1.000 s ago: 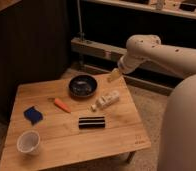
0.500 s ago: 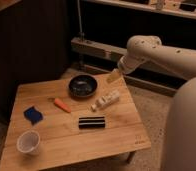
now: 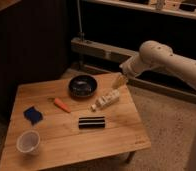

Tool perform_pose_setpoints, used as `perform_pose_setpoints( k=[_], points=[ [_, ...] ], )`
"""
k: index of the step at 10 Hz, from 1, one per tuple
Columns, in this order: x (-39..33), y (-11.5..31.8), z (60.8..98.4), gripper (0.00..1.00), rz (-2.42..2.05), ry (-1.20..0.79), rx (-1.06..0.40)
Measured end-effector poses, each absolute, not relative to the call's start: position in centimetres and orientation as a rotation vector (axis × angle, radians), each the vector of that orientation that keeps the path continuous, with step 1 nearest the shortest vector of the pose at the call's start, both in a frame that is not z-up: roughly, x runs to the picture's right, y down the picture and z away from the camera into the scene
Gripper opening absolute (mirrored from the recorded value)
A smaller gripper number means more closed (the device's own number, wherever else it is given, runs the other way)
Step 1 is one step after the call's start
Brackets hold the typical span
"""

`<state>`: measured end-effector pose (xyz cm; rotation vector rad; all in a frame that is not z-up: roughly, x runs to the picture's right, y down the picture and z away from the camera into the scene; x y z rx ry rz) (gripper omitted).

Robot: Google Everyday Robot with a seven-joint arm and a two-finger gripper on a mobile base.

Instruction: Place the bottle in the ceramic bowl

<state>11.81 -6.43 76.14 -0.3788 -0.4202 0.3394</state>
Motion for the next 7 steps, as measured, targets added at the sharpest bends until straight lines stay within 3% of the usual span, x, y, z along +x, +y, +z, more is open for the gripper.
perform_pose_setpoints(
  k=[3, 7],
  points=[
    [11.68, -6.74, 76.52, 0.8, 0.085, -0.364, -0.38],
    [11.6, -6.62, 76.65, 0.8, 0.065, -0.368, -0.386]
  ],
)
